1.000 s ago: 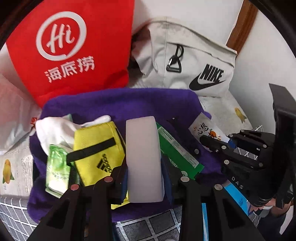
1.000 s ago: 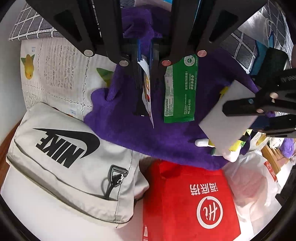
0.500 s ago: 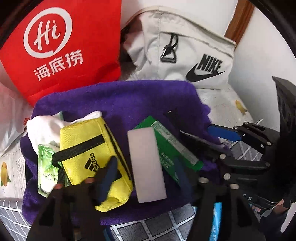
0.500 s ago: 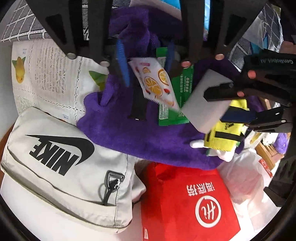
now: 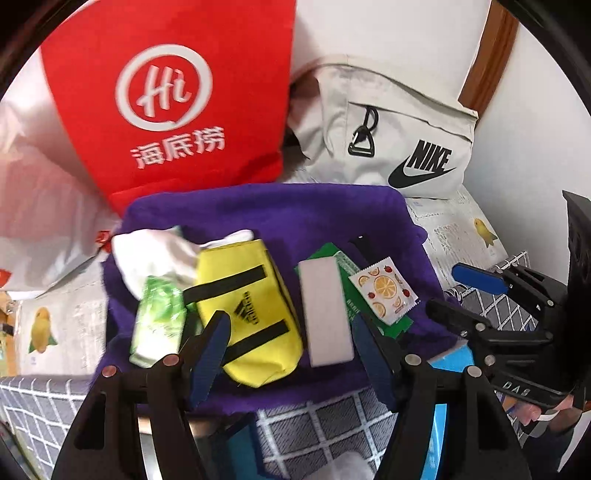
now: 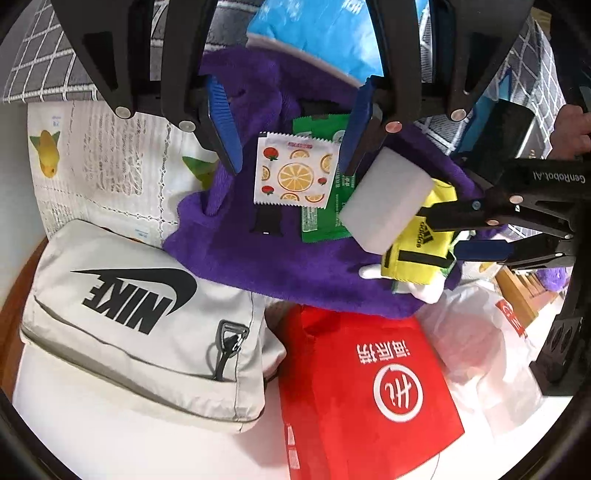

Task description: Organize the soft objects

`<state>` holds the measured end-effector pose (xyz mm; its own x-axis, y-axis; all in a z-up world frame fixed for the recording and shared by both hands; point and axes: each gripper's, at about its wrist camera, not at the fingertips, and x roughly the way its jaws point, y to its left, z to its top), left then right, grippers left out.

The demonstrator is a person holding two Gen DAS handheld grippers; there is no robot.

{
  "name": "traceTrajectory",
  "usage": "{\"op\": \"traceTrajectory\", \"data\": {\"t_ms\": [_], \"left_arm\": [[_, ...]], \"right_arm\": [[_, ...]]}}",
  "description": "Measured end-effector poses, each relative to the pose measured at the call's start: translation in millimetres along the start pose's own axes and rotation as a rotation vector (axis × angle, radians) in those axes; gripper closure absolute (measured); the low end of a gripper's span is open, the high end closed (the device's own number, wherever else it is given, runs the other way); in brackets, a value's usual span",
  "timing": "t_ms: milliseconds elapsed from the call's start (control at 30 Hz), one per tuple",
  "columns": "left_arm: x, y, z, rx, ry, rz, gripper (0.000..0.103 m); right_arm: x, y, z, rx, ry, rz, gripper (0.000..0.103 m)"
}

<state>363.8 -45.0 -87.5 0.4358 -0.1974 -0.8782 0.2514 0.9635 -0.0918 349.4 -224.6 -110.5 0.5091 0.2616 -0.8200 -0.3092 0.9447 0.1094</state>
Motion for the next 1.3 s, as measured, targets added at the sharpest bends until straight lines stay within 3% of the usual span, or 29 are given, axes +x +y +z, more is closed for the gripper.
{"op": "traceTrajectory", "data": {"t_ms": [500,933,1133,1300], "left_arm": [[-73.6,-5.6,-70.4,0.029,-0.062,0.019,0.036],[-98.0,4.9,-161.9,-0.065,-0.036,0.010,0.036],[-100.3,5.1,-189.6,-0.100,-0.034,0.008,0.036],[-94.3,2.3,-208.3,-0.096,-0.016,0.014,0.036]], "right_arm": [[-76.1,47.4,-49.1,0.006,-0.060,-0.001,0.049],[-132.9,86.9,-149.4,-0.038,-0.064,-0.004,0.048],[-128.8,104.0,-197.0,-0.108,-0.020,0.015,0.049],[-101.8,102.7,-218.6,-0.082,0.026,0.011,0.049]]}}
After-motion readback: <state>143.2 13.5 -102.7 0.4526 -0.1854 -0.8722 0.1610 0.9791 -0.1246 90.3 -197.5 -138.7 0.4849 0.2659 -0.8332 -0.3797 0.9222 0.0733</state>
